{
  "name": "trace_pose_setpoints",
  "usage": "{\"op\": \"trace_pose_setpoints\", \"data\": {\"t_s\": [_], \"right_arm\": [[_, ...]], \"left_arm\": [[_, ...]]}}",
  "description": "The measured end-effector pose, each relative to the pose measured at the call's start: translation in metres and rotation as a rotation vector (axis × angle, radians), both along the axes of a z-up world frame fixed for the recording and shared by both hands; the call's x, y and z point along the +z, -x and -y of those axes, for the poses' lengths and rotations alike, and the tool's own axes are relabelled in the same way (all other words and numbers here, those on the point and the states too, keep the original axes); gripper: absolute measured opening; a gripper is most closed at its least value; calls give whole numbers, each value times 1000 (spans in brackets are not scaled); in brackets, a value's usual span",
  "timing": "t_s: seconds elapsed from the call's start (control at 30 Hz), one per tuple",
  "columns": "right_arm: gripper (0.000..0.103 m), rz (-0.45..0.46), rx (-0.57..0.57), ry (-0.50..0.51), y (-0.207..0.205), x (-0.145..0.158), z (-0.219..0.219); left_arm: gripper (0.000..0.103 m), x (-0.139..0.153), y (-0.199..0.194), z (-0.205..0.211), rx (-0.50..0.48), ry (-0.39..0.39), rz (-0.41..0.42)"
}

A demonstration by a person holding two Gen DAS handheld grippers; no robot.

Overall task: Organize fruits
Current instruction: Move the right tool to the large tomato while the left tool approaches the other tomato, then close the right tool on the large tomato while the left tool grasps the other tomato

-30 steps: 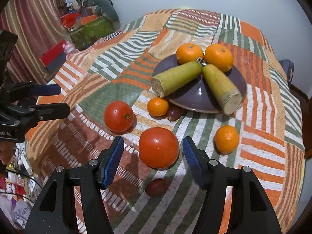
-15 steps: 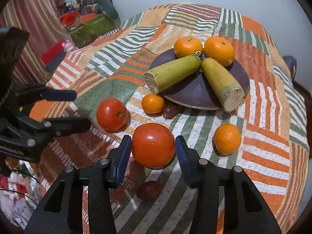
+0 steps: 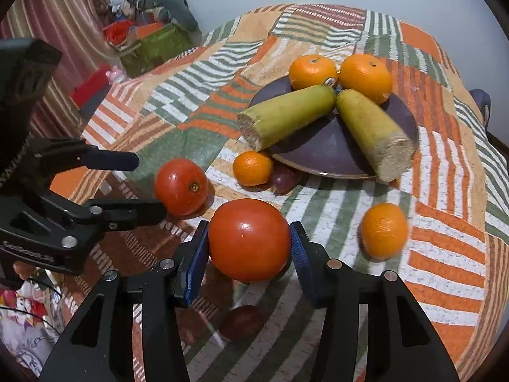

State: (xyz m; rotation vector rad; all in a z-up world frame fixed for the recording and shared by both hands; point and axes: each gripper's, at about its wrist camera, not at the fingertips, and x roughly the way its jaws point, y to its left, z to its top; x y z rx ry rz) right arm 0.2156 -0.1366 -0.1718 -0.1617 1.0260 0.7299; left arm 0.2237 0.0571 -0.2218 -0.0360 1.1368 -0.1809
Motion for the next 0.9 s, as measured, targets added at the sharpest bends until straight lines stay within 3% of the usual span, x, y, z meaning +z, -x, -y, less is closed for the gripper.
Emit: {"op": "trace_pose_setpoints", "data": {"t_s": [0.07,0.17,0.4,0.73,0.9], "right_arm": [[46,8,-9,-11,-1,4,7],[46,18,-25,-22,-2,11,15],[46,44,-62,-38,-7,20,32],[46,60,-88,-51,-11,25,44],[46,80,-103,-58,-12,33,49]], "left_arm": [[69,-1,-4,2,2,9,4],[66,-8,-13,6,-2,24,-21],[49,-23,-21,20,-14,-55,-24],[48,-14,-20,16,-3,-47,-3],[48,2,-19,13,20,-64,50]]}}
